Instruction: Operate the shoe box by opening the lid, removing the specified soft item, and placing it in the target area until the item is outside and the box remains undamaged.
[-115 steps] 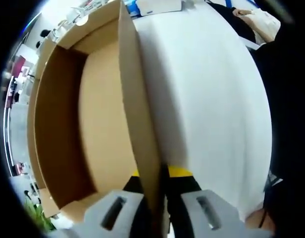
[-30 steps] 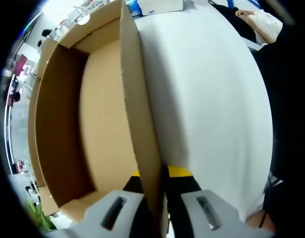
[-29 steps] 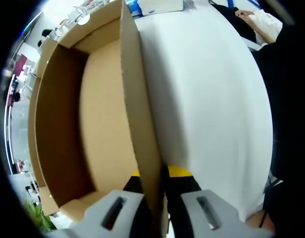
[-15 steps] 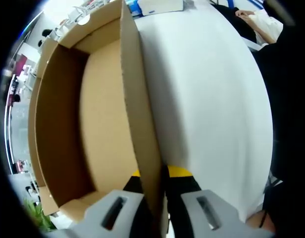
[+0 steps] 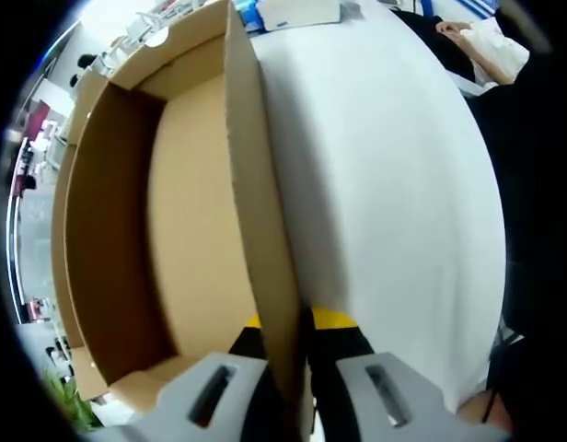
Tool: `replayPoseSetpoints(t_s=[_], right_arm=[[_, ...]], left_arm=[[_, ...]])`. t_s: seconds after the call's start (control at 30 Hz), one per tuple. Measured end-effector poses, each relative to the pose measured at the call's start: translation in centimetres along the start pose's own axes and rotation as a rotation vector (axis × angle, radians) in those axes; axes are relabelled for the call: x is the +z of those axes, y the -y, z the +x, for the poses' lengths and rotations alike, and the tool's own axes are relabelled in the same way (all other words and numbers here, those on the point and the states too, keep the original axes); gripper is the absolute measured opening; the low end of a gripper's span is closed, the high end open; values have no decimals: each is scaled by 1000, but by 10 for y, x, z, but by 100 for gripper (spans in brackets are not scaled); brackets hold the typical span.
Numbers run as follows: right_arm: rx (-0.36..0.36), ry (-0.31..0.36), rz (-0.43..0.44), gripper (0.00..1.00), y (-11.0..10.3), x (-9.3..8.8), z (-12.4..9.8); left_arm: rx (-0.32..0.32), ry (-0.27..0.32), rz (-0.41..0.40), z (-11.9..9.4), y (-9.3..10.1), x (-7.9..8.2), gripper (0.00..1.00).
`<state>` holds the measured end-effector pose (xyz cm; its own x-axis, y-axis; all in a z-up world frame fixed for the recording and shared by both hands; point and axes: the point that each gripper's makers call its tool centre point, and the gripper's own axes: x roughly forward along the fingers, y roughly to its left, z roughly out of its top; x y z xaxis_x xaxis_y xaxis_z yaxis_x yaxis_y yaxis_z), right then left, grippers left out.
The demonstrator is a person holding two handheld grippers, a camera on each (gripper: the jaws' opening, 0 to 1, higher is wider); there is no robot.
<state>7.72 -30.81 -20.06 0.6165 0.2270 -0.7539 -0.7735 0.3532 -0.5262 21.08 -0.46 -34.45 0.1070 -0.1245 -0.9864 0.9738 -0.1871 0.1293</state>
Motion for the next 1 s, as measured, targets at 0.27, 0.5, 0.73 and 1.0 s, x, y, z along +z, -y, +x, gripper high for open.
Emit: replayPoseSetpoints(t_s=[0.27,0.5,0.73,1.0], right_arm=[[-85,57,10,24,32,34,1],[-114,86,55,25,54,53,3],[-128,109,119,25,76,74,8],[-136,131,175,24,92,96,18]], left_arm=[[-3,7,1,-1,0,0,4],[-7,11,4,-1,1,-1,4],[-5,9,7,-1,1,-1,4],[-9,15,7,0,2,0,4]])
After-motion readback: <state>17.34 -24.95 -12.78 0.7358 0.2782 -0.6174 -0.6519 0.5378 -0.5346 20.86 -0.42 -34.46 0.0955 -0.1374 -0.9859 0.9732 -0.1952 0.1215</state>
